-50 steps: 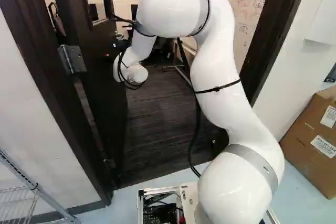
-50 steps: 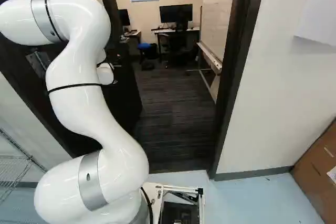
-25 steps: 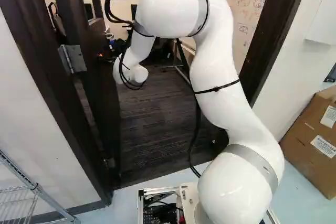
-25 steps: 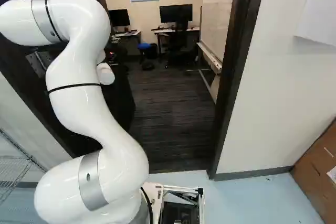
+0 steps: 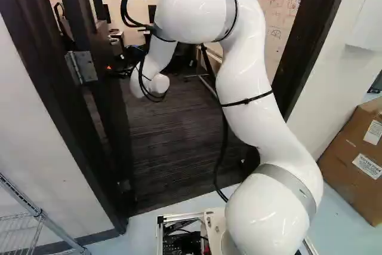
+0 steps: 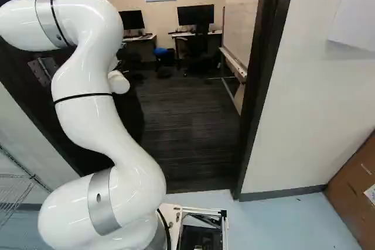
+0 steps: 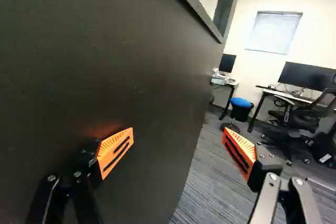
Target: Open the door and move inside
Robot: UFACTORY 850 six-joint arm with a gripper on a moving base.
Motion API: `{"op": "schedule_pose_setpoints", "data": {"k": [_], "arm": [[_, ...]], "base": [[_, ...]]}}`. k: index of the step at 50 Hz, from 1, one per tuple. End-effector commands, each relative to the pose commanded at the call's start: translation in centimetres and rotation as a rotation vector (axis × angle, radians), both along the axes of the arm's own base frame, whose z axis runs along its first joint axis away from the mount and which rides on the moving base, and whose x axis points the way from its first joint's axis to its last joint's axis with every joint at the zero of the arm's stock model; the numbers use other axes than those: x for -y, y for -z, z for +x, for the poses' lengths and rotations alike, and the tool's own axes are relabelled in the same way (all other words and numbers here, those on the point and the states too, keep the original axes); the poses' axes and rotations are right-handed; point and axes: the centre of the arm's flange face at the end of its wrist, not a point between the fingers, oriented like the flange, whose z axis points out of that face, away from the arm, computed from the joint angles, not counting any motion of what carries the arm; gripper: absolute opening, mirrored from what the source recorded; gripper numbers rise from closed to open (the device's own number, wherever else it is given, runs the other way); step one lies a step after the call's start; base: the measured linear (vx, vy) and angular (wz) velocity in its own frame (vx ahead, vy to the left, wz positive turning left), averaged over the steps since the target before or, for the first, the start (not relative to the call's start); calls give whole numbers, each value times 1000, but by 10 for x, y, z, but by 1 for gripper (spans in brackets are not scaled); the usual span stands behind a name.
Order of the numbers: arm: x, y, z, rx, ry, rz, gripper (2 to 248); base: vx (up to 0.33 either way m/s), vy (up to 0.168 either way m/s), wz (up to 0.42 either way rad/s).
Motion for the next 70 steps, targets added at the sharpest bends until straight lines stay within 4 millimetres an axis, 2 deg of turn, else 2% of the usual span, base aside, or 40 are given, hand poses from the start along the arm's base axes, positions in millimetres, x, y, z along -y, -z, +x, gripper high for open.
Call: {"op": "schedule_pose_setpoints", "data": {"k": [27, 50, 70], "arm": [[4, 0, -1, -1, 1, -4, 247], [43, -4, -4, -20, 60, -7, 247], [83, -5, 0, -74, 189, 9, 247]], "base": [[0, 0, 0], [0, 0, 0], [0, 0, 0]]}}
